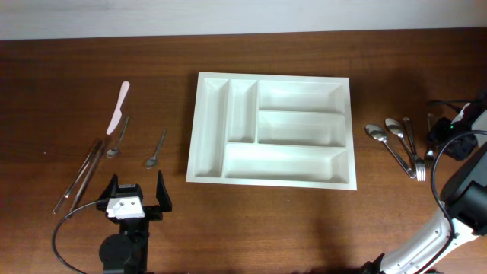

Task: Pack container
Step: 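Lower the right gripper and grasp the rightmost fork, then lift the fork and carry it into the tray's middle compartment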

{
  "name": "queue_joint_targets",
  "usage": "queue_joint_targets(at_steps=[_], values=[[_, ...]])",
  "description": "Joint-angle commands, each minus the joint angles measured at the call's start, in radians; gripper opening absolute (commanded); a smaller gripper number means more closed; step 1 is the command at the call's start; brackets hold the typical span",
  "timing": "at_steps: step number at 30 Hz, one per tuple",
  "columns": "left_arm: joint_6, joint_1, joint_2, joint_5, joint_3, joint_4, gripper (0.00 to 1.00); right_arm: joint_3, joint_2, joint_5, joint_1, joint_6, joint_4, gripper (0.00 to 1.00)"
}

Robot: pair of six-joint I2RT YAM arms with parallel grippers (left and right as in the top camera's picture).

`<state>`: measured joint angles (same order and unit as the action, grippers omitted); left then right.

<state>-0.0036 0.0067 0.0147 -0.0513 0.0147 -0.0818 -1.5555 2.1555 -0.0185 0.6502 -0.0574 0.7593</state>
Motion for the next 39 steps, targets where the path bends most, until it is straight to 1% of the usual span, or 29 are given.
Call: queue_joint_targets(at_steps=[1,4,8,15,18,23,25,27,28,30,31,33,39], values=[[-0.003,-0.004,-0.009,0.011,-0.005,0.000,0.99,0.002,0.011,0.001,-0.029,-0.007,-0.002,0.50],[-0.003,-0.004,-0.009,0.011,-0.005,0.000,0.99,0.002,0.011,0.002,-0.049,-0.007,-0.007,0.41],[-0.003,-0.004,-0.009,0.011,-0.005,0.000,0.99,0.002,0.011,0.001,-0.061,-0.006,-0.009,0.32],[-0.003,-0.004,-0.009,0.011,-0.005,0.000,0.99,0.010,0.011,0.002,-0.060,-0.003,-0.016,0.33],[-0.003,-0.004,-0.009,0.011,-0.005,0.000,0.99,0.038,0.011,0.001,-0.060,-0.003,-0.039,0.43],[-0.003,-0.004,-0.009,0.011,-0.005,0.000,0.99,0.124,0.011,0.000,-0.060,-0.004,-0.097,0.43],[-0.003,-0.004,-0.009,0.011,-0.005,0.000,0.99,0.137,0.011,0.000,-0.060,-0.004,-0.106,0.34],[-0.003,-0.004,-0.009,0.011,-0.005,0.000,0.99,0.138,0.011,0.000,-0.060,-0.004,-0.106,0.18],[-0.003,-0.004,-0.009,0.011,-0.005,0.000,0.99,0.138,0.011,0.001,-0.060,-0.004,-0.107,0.15],[-0.003,-0.004,-0.009,0.011,-0.005,0.000,0.99,0.138,0.011,0.001,-0.060,-0.004,-0.107,0.12],[-0.003,-0.004,-0.009,0.011,-0.005,0.000,0.99,0.138,0.011,0.001,-0.060,-0.004,-0.107,0.08],[-0.003,-0.004,-0.009,0.011,-0.005,0.000,0.99,0.138,0.011,0.001,-0.060,-0.004,-0.107,0.04],[-0.003,-0.004,-0.009,0.011,-0.005,0.000,0.99,0.131,0.011,0.001,-0.060,-0.004,-0.112,0.04]])
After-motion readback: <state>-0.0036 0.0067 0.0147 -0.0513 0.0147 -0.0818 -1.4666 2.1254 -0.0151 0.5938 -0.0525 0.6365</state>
